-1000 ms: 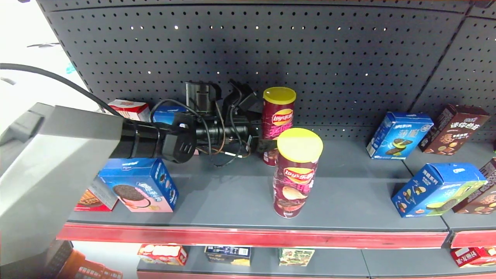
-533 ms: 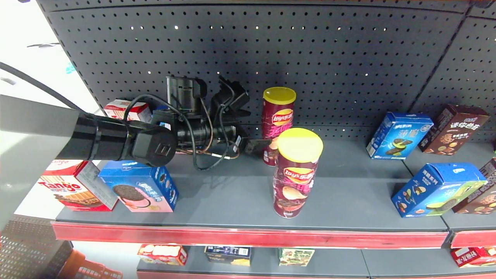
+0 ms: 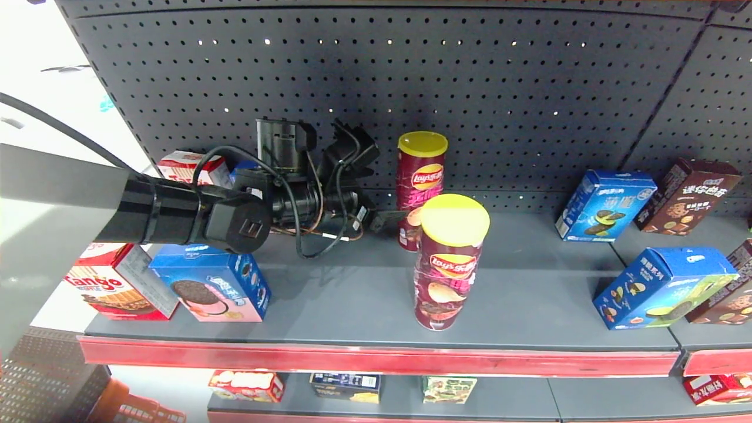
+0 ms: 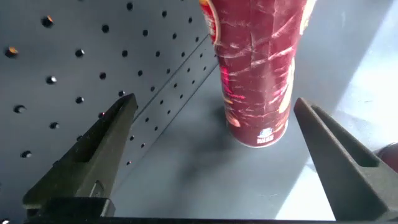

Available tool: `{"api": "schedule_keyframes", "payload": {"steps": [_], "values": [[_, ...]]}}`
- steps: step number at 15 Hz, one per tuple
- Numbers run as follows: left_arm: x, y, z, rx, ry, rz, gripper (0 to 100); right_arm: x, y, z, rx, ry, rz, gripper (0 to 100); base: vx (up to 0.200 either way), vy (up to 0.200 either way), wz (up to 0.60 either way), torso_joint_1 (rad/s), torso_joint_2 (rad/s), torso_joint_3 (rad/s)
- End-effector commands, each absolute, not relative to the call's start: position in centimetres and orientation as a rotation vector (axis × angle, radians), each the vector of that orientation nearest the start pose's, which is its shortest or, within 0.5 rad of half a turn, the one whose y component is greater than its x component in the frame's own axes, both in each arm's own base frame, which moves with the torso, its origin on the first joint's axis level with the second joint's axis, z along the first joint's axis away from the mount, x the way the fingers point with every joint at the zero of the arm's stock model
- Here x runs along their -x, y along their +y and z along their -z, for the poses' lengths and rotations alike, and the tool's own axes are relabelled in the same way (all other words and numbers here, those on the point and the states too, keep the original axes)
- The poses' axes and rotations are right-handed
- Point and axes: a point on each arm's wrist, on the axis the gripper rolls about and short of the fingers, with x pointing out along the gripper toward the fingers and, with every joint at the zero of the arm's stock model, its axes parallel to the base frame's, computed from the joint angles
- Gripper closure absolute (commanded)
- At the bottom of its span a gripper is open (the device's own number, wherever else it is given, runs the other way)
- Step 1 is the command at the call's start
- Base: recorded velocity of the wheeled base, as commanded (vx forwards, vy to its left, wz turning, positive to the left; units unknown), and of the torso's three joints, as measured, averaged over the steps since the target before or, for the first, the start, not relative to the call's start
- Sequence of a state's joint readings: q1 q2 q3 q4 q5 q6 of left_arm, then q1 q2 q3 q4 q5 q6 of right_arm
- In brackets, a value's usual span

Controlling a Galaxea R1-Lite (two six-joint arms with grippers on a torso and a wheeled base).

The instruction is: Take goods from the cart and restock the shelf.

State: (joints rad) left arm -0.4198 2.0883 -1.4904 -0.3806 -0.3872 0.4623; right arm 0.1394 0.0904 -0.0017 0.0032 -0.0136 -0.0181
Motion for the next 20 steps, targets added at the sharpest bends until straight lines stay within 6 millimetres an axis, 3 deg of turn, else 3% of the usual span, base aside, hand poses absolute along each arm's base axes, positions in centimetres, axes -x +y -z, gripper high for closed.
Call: {"api": "schedule_keyframes", "payload": {"steps": [1, 11, 13, 16, 20], "values": [[-39.7, -18.6, -19.8, -0.439, 0.046, 0.827, 0, 1.6, -0.3, -7.7, 0.026, 0.092, -0.127, 0, 0.000, 0.000, 0.00, 0.000, 0.00, 0.000], [-41.0, -18.8, -19.1, -0.440, 0.051, 0.795, 0, 1.6, -0.3, -7.7, 0.026, 0.092, -0.127, 0, 0.000, 0.000, 0.00, 0.000, 0.00, 0.000], [-40.9, -17.9, -18.7, -0.437, 0.073, 0.780, 0, 1.6, -0.3, -7.7, 0.026, 0.092, -0.127, 0, 0.000, 0.000, 0.00, 0.000, 0.00, 0.000], [-39.2, -15.9, -21.2, -0.451, 0.055, 0.691, 0, 1.6, -0.3, -7.7, 0.026, 0.092, -0.127, 0, 0.000, 0.000, 0.00, 0.000, 0.00, 0.000], [-38.7, -15.9, -20.7, -0.503, 0.072, 0.560, 0, 1.6, -0.3, -7.7, 0.026, 0.092, -0.127, 0, 0.000, 0.000, 0.00, 0.000, 0.00, 0.000]]}}
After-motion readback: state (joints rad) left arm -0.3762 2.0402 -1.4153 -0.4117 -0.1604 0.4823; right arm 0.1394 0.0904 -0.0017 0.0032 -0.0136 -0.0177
